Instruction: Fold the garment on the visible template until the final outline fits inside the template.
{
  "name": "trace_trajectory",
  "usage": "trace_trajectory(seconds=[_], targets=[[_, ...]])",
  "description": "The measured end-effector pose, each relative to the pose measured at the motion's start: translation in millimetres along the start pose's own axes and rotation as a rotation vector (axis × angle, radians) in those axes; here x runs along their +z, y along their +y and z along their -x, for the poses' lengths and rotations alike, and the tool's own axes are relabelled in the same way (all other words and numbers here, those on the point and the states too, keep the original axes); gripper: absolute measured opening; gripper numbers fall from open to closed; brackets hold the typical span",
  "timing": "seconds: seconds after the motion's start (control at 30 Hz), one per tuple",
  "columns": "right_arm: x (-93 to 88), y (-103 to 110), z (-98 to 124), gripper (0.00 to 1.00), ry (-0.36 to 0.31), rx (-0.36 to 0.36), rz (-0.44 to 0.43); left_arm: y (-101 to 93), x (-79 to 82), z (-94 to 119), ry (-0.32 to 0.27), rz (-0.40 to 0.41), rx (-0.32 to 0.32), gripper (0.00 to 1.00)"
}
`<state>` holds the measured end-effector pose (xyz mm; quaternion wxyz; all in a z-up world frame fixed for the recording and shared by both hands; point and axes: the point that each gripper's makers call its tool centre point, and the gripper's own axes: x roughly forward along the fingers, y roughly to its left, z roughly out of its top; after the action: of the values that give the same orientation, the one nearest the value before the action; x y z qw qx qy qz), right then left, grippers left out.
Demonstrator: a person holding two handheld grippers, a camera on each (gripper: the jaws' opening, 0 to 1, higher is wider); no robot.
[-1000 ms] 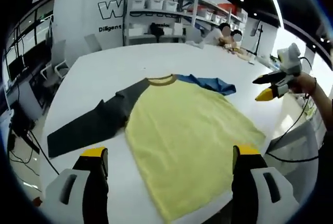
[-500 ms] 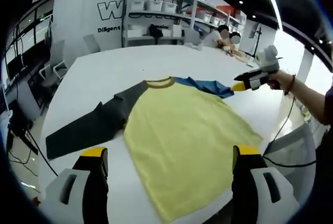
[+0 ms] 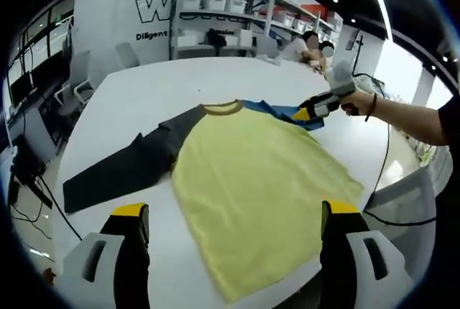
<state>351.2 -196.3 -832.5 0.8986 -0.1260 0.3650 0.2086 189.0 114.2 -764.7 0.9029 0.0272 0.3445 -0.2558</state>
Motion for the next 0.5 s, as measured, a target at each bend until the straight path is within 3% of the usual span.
trace_trajectory(seconds=[0.17, 0.3, 0.47, 0.5], targets=[[-2.8, -2, -13, 0.30, 0.038, -0.014, 0.000, -2.1, -1.8, 0, 0.029, -0.012, -0.009, 0.99], [-5.3, -12, -21, 0.22, 0.055, -0.032, 0.023, -2.7, 12.7, 2, -0.029, 0.018, -0.032, 0.99], [-12.6, -15, -22, 0.00, 0.068, -0.026, 0.012, -2.5, 9.5, 1, -0.023, 0.005, -0.019, 0.98], [-13.4, -16, -22, 0.00, 0.071, -0.029, 0.016, -3.0, 7.1, 1, -0.010, 0.006, -0.022, 0.98]])
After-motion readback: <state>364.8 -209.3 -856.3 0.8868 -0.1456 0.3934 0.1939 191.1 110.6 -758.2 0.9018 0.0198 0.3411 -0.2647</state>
